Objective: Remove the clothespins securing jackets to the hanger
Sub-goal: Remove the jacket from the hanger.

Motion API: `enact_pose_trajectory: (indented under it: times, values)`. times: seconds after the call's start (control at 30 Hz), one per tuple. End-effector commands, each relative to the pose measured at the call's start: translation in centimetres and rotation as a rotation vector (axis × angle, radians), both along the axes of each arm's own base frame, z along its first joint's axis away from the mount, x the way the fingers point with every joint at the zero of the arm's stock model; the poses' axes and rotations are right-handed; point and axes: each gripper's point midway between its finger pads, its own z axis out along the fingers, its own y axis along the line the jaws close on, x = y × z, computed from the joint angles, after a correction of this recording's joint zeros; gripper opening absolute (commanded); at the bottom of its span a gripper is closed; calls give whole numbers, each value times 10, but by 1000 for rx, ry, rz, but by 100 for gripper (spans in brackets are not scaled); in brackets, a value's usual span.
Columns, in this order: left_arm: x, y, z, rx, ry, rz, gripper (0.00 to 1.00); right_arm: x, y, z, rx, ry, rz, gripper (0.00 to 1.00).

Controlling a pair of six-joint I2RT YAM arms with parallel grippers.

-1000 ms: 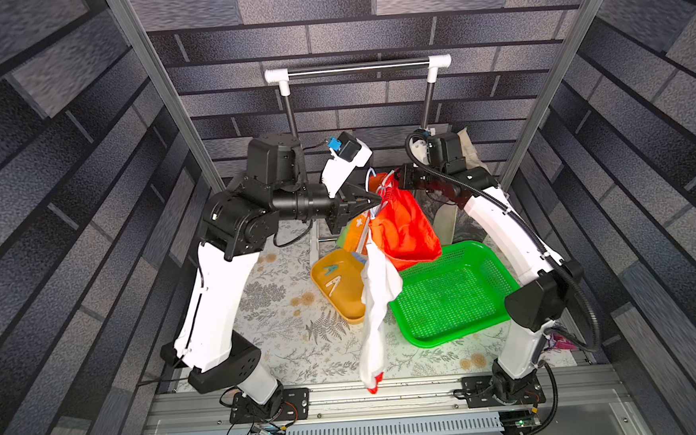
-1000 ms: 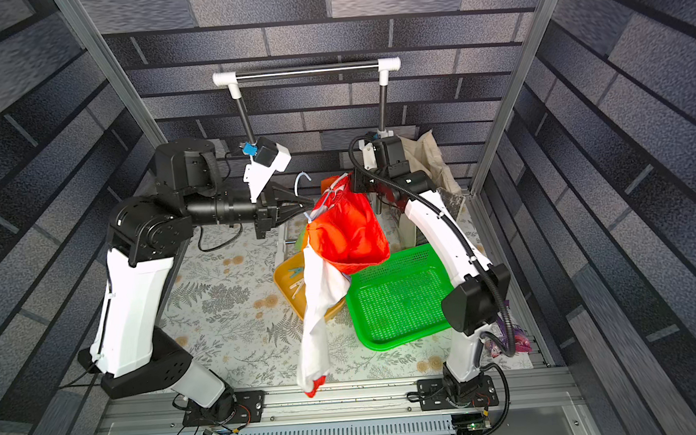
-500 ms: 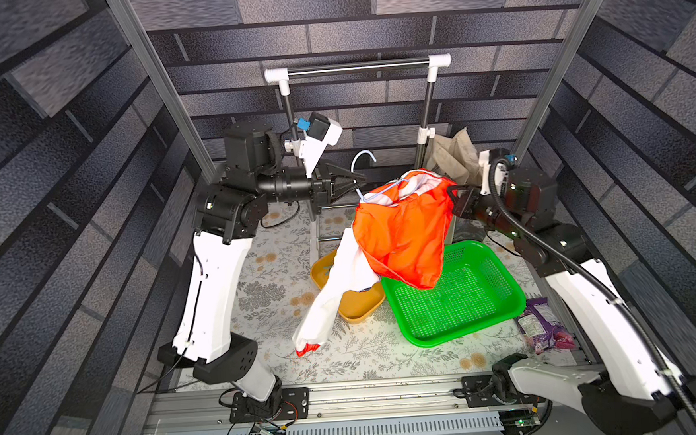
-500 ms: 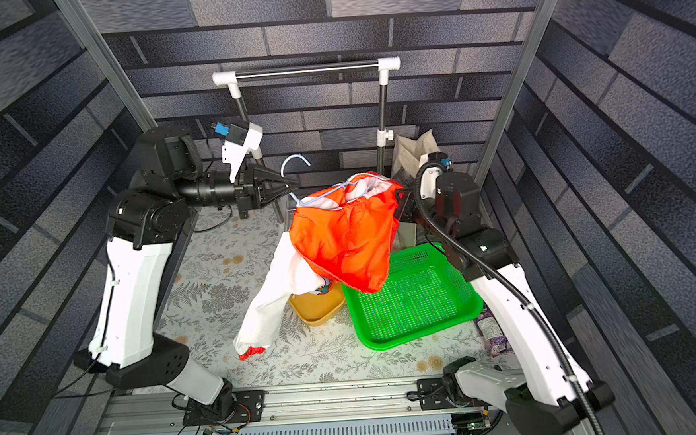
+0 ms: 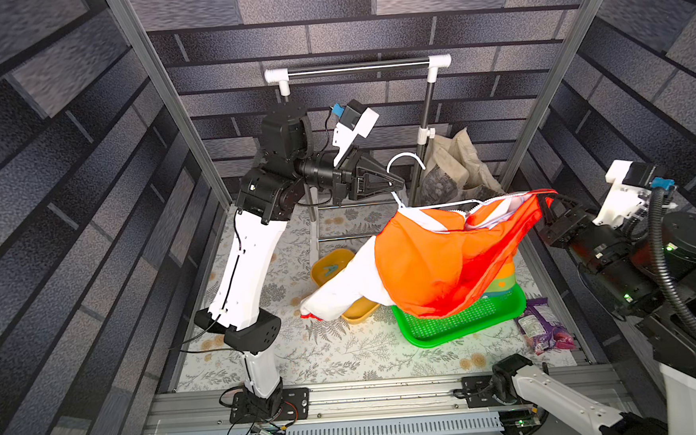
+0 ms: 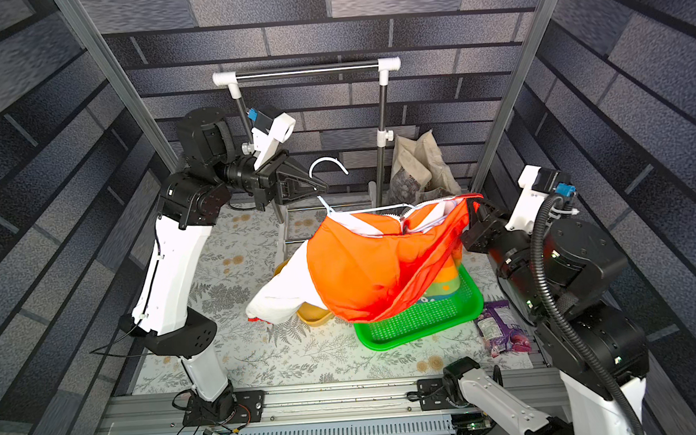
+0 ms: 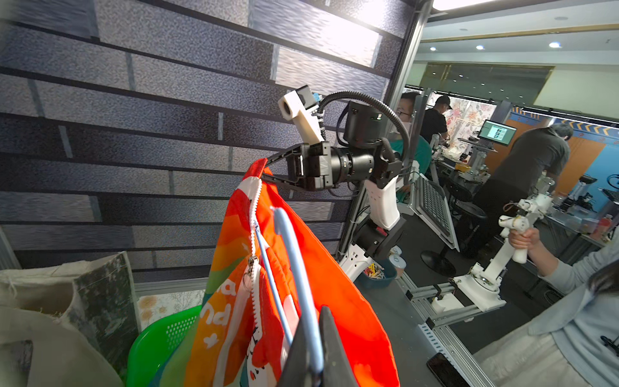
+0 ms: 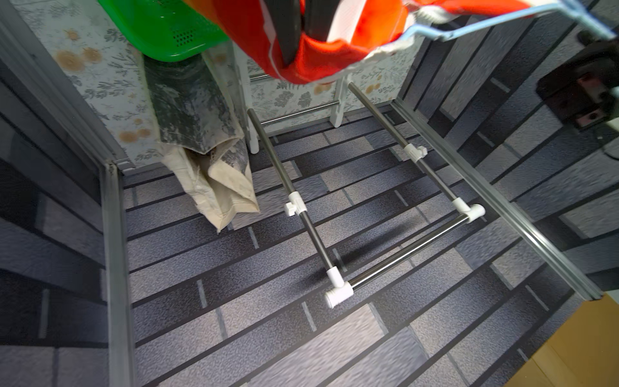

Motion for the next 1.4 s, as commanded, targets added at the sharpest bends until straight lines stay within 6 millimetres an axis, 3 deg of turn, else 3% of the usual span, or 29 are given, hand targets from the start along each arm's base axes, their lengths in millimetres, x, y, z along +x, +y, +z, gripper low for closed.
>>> enact_pose_trajectory:
  times: [0.0,0.2,0.3,0.4,0.53,0.7,0.8,0.9,1.1,1.27,1.37]
  values:
    - [-33,17,13,-20,-38,-76,0,17,-25,-29,-159,126,-162,1]
    - [-22,7,-16,36,67,-115,0,61,-11,-42,-219,184,-171,2]
    - [-16,5,-24,41,50,-51,0,70,-5,-48,-208,196,-154,2]
    - [4,-6,-28,46,-1,89,0,70,-3,-72,-184,243,-150,2]
    - [5,-17,-9,-27,-95,85,0,71,-5,-122,-190,343,-173,2]
    - [-1,-18,15,-96,-158,25,0,79,-13,-160,-203,430,-205,2]
    - [13,-29,20,-124,-173,68,0,88,-8,-173,-198,463,-179,2]
    - [31,-47,13,-127,-141,95,0,89,-5,-181,-192,481,-168,1]
    - [55,-92,7,-183,-92,115,0,78,-22,-189,-250,489,-226,2]
    - [80,-109,20,-305,-55,137,0,77,-46,-174,-289,468,-314,0]
    - [100,-107,27,-345,-70,242,0,83,-62,-165,-297,451,-375,0]
